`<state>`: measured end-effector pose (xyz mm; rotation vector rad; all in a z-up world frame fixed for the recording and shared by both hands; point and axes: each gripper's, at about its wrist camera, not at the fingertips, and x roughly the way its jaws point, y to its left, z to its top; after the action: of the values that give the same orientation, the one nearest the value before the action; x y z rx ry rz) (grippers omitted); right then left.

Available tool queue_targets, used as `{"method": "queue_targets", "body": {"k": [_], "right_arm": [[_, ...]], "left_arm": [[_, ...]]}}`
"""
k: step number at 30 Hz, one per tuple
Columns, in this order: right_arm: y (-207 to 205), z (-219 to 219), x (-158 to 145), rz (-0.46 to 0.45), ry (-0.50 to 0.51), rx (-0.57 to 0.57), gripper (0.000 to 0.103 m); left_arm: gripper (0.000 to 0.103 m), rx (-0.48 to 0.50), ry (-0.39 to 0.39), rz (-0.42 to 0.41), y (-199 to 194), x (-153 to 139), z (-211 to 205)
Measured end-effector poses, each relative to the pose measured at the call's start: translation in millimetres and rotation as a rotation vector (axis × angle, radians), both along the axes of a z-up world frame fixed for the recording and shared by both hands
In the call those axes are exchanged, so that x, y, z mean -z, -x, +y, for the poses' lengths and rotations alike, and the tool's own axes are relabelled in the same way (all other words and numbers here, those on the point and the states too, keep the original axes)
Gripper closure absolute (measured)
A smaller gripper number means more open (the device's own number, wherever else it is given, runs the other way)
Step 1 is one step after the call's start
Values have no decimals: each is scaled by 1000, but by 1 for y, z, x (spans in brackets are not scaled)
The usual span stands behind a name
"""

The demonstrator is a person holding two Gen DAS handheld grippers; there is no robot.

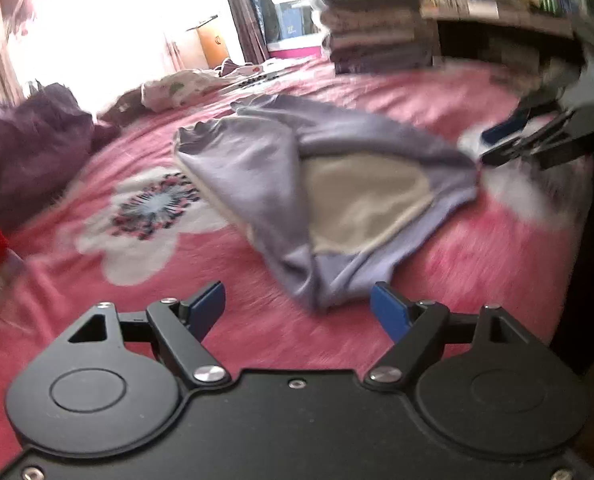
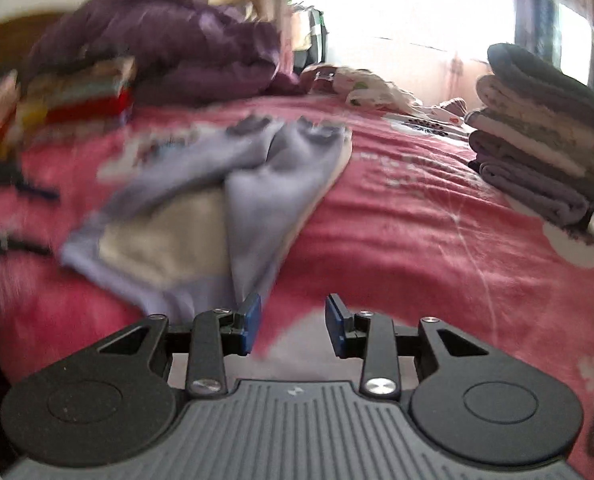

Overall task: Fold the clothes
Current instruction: 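Roll both tools and bring them down to the sweatshirt hem, then close both tools on the ribbed hem edge of the sweatshirt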

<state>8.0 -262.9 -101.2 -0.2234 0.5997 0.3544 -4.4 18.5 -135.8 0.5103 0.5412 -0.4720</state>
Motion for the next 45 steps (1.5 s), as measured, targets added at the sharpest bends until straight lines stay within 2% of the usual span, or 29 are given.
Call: {"method": "queue_targets", "body": {"k": [2,3,7,11,13,16,18,20,23,25,31,34,36,37,41,45], "right_arm": [[11,10,9,-19,97,-42,66],[14,17,11,-43,144,-57,66],[18,44,17,-126,308,-116,66],[15,61,25,-194,413,-156,65],[11,65,29,-223,451,-163,63],[16,66,24,-212,453,-159,63],[19,66,24,-212,447,-148,62],[21,67,26,-217,438,-139,62],[10,66,26,-209,400,-125,62],[5,65,24,-201,377,-112,62],[29,65,19,-179,376,-150,63],[30,69,15,-155,387,-168,63],[30,72,13,-142,390,-173,63],[31,73,13,-143,387,-170,63],[30,75,15,-157,396,-160,60],[32,74,14,-168,398,-151,56]], "left_arm": [[23,25,-163,-63,5,13,-13],[23,37,-208,-97,6,17,-18],[23,57,-314,-218,5,28,-33],[22,71,-407,-330,4,37,-44],[22,54,-425,-354,7,35,-43],[22,27,-445,-385,9,34,-43],[28,13,-444,-396,5,35,-45],[41,0,-425,-386,-1,37,-49],[50,-26,-405,-354,-6,36,-53],[50,-29,-395,-332,-3,34,-51],[50,-8,-369,-309,1,30,-46],[50,-16,-305,-308,4,22,-47],[50,12,-280,-321,10,18,-52],[50,38,-293,-339,14,18,-56],[52,160,-439,-395,24,35,-74],[53,212,-467,-423,26,36,-96]]}}
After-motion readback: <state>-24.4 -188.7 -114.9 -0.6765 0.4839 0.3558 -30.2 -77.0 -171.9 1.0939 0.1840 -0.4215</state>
